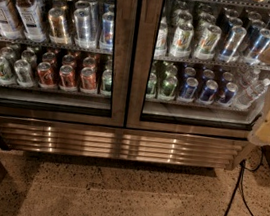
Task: Open right fridge door
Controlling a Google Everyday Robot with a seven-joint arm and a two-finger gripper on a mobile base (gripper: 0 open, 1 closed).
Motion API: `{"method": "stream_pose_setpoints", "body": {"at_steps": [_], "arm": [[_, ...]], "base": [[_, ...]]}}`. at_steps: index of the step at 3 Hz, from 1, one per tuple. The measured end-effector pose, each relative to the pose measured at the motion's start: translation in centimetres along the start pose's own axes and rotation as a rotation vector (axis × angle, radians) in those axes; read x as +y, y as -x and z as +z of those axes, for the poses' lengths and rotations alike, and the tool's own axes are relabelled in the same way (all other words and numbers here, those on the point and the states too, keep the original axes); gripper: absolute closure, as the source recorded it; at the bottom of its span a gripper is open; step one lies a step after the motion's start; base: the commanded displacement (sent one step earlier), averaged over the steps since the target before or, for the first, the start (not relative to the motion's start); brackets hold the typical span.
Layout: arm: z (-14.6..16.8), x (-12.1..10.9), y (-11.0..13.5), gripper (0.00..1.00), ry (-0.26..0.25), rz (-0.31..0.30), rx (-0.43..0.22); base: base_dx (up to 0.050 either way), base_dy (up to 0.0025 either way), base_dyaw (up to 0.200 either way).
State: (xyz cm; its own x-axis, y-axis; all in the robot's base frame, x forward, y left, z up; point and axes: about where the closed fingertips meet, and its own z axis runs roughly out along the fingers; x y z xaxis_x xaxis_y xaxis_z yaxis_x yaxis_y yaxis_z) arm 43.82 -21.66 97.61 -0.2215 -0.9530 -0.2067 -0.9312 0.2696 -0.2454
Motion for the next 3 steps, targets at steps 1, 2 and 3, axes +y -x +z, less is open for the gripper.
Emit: {"method": "stream_pose_setpoints", "body": {"at_steps": [1, 2, 3], "arm": [[0.0, 0.0, 0.0, 0.00, 0.000, 0.000, 0.000], [0.6, -0.2, 0.4, 0.00, 0.020, 0.001, -0.037], [3.6, -0.5, 3.3, 0.00, 0.096, -0.064, -0.168]], "base": [[0.000, 0.00000, 0.000], [0.000, 0.00000, 0.000], [0.000, 0.00000, 0.000]]}}
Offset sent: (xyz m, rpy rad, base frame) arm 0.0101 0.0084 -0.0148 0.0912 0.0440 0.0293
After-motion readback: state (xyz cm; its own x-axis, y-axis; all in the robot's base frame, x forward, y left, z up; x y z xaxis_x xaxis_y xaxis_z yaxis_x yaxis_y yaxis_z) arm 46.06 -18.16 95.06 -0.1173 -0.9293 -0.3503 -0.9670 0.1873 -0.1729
